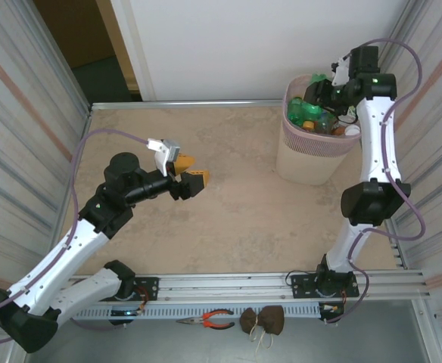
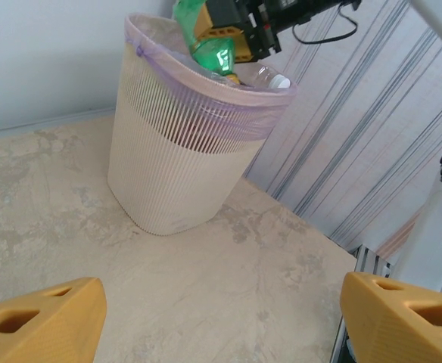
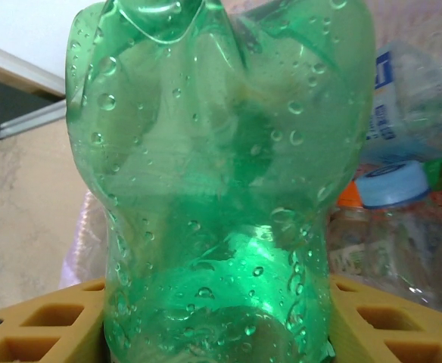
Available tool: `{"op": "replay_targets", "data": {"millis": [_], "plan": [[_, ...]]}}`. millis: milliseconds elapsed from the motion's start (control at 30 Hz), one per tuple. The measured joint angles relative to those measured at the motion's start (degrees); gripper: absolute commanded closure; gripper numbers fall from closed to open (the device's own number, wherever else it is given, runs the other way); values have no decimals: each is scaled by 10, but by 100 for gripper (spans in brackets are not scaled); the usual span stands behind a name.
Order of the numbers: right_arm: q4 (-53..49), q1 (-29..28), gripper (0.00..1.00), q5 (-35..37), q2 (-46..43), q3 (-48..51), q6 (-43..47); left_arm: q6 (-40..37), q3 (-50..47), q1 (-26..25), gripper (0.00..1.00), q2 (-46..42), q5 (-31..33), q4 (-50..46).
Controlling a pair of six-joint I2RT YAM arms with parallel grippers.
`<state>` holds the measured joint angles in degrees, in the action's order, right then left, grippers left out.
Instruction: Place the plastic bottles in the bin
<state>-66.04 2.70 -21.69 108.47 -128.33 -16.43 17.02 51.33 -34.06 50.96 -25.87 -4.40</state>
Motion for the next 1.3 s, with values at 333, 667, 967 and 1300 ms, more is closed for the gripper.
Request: {"op": "replay_targets", "data": {"millis": [333, 667, 967, 1300], "plan": [[-7, -7, 37, 65, 31, 14, -3, 1, 0, 7, 19, 0, 0, 0], [-45, -28, 22, 123, 31, -22, -4, 9, 0, 8, 18, 0, 0, 2], [-62, -27, 18, 158, -28, -44, 16, 8, 0, 35, 17, -7, 4, -9], [1, -11, 12, 160, -269, 180, 35, -8, 0, 64, 8, -8, 56, -63]]}}
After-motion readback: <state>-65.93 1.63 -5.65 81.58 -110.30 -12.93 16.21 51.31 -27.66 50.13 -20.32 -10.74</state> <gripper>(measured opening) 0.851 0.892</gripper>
